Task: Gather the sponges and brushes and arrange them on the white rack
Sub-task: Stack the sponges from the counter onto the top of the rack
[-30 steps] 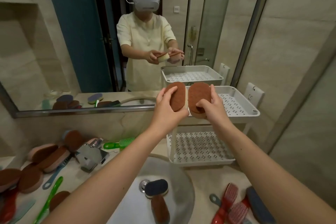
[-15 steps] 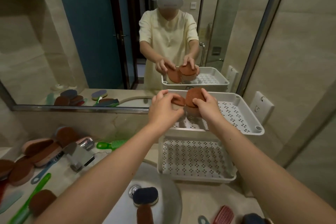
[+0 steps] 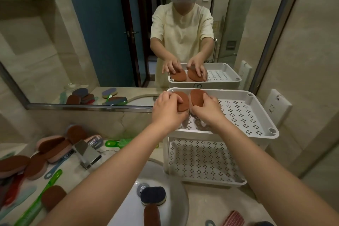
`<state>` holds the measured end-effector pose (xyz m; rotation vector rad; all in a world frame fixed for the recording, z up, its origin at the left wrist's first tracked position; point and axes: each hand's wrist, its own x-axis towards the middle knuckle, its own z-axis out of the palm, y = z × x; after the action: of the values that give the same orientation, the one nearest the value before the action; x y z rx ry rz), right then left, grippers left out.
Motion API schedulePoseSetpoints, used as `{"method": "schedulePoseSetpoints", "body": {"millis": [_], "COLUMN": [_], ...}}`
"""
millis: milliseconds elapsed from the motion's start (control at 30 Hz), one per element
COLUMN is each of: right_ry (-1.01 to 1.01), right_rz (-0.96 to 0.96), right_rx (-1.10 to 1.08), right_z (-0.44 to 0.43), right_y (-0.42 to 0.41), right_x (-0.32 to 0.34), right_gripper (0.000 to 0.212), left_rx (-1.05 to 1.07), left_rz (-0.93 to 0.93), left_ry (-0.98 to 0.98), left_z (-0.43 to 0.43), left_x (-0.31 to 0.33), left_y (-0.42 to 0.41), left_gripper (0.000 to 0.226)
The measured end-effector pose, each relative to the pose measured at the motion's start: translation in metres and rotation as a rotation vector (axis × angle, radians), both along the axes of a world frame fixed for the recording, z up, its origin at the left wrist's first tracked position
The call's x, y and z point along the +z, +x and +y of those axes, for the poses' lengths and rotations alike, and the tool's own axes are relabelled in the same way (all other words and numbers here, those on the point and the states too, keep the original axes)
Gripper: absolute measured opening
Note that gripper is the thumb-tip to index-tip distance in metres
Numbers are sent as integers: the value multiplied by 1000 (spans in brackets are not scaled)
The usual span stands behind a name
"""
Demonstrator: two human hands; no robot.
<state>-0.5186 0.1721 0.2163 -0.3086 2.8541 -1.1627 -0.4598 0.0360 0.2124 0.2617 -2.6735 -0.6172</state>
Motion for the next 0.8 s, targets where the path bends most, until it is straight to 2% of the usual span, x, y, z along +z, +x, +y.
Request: {"method": "schedulePoseSetpoints", "body": {"millis": [100,267,400,600,800], "right_ry": [14,195,167,147,117], "right_rz": [77,289,248,233,249], "right_rx": [-3,-43,2,80,89], "right_z": [2,9,12,9,16], "right_y": [2,5,4,1,1], "right_x": [0,1,-2,-2,2], "right_gripper": [49,45,57,61,55], "left_rx": [-53,-74,-63,-25,3], "left_rz": [-88,-121,-124,-64,-22], "left_ry": [62,-6,-76,-37,32], "left_z": [0,-2,-1,1,8], "left_x": [2,7,10,5,1], "left_y": [-1,-3,-5,-2,3], "left_gripper": [40,37,45,45,36]}}
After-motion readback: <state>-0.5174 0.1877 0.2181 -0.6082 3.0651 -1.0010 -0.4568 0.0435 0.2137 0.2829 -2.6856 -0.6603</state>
